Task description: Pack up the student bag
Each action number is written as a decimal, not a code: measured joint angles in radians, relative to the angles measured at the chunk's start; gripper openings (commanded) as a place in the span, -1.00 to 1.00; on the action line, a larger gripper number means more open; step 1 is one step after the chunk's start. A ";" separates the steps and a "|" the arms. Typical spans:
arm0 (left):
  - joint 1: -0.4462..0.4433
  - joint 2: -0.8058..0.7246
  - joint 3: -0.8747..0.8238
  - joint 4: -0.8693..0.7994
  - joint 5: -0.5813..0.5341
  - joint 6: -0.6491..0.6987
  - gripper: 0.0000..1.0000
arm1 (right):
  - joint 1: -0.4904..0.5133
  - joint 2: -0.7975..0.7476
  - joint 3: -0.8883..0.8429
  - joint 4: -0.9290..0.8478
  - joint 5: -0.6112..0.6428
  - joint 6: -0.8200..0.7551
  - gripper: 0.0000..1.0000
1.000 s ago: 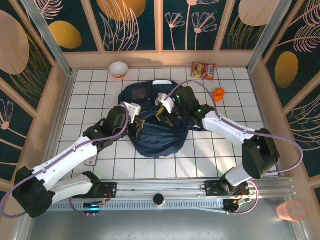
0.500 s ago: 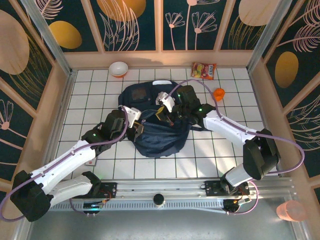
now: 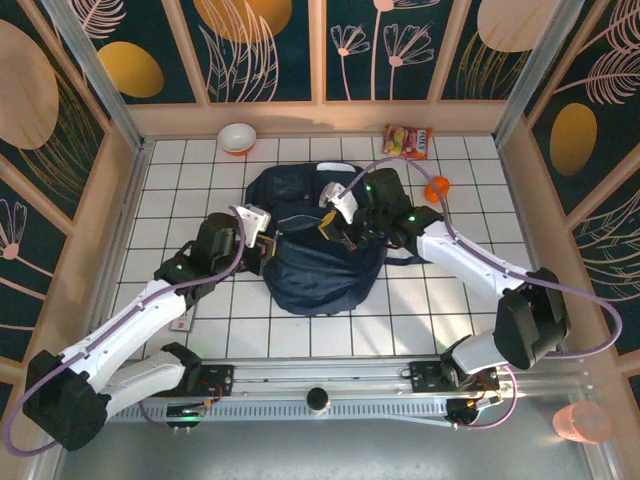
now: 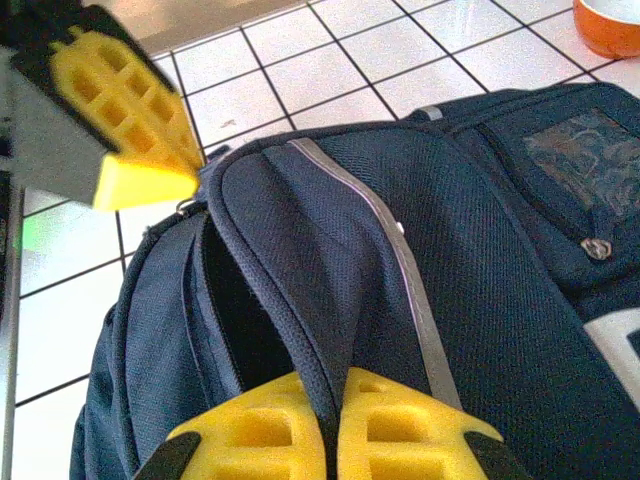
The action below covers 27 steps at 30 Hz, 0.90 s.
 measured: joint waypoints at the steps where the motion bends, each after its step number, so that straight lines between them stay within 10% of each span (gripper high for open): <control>1: 0.010 0.000 0.000 0.000 0.000 0.002 -1.00 | -0.005 -0.008 0.000 -0.010 -0.006 -0.006 -1.00; 17: 0.051 0.155 0.000 0.059 -0.121 0.035 -0.98 | -0.063 -0.062 0.000 -0.087 -0.211 -0.099 -1.00; 27: 0.051 0.099 0.008 0.103 -0.119 -0.096 -0.04 | -0.062 -0.060 0.001 -0.047 -0.101 0.013 -1.00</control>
